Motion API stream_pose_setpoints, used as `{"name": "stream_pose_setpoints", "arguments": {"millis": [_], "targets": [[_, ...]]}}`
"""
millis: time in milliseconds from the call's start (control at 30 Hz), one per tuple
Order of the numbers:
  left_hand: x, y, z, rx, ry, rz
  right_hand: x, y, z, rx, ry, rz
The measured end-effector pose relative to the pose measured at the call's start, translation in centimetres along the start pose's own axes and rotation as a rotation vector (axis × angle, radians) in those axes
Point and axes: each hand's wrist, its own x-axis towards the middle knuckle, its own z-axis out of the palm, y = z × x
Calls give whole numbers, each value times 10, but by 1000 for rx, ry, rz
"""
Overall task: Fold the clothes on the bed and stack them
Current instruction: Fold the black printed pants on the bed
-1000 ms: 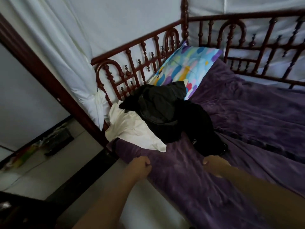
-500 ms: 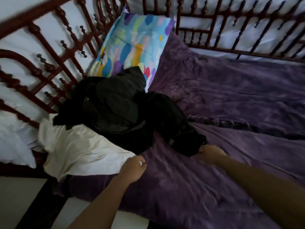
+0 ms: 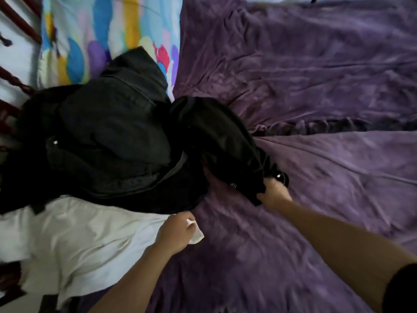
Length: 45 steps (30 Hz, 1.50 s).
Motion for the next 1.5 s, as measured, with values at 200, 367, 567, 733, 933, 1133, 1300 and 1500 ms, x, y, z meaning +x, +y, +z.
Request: {"name": "stream_pose_setpoints", "arguments": {"millis": [200, 367, 567, 733, 933, 1133, 1300, 1500], "targets": [[39, 75, -37, 267, 158, 263, -75, 17, 22, -72, -248, -210], [66, 135, 3, 748, 141, 683, -68, 72, 7, -145, -45, 27], [79, 107, 97, 847, -178, 370, 2, 70, -14, -36, 111, 1], [39, 45, 100, 741, -97, 149, 13, 55, 4, 276, -24, -68], [3, 92, 73, 266, 30, 141, -52, 27, -86, 937, -24, -143], [-12, 202, 42, -38, 384, 240, -116, 2, -194, 1186, -174, -242], [-50, 234, -49, -469, 601, 367, -152, 10, -282, 1225, 57, -296], [-145, 279, -146, -709, 609, 578, -204, -6, -352, 1109, 303, -521]]}}
